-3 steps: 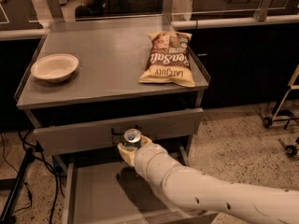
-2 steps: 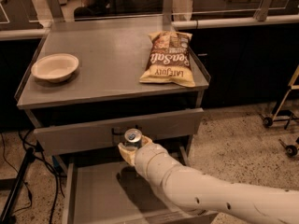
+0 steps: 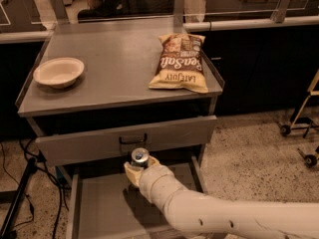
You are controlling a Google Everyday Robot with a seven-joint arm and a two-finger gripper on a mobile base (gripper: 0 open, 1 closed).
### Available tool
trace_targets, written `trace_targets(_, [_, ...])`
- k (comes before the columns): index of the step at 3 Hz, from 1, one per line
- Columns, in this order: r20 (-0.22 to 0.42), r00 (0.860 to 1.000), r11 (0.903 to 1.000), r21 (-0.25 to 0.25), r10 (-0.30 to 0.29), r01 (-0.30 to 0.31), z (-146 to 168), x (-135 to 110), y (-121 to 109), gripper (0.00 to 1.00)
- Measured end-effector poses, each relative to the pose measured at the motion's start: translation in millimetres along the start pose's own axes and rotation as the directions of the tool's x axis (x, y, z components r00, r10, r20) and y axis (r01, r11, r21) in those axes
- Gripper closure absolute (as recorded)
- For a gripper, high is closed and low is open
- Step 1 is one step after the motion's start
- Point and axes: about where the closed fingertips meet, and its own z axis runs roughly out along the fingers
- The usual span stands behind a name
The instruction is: Place redbull can into middle drawer
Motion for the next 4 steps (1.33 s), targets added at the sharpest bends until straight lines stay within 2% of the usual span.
trace_targets(1, [0.008, 0.999, 0.9972, 0.058, 0.047, -0.047, 4.6, 26.8, -8.4, 1.0])
trace_targets(2, [0.005, 0.996, 0.9899, 0.111, 0.089, -0.089, 7.8, 56.2, -14.6, 1.0])
trace_targets(3, [0.005, 0.996, 0.9898, 0.111, 0.089, -0.089, 7.8, 56.3, -14.6, 1.0])
trace_targets(4, [-0.021, 0.994, 0.9858, 0.135, 0.104, -0.1, 13.3, 71.5, -8.9, 1.0])
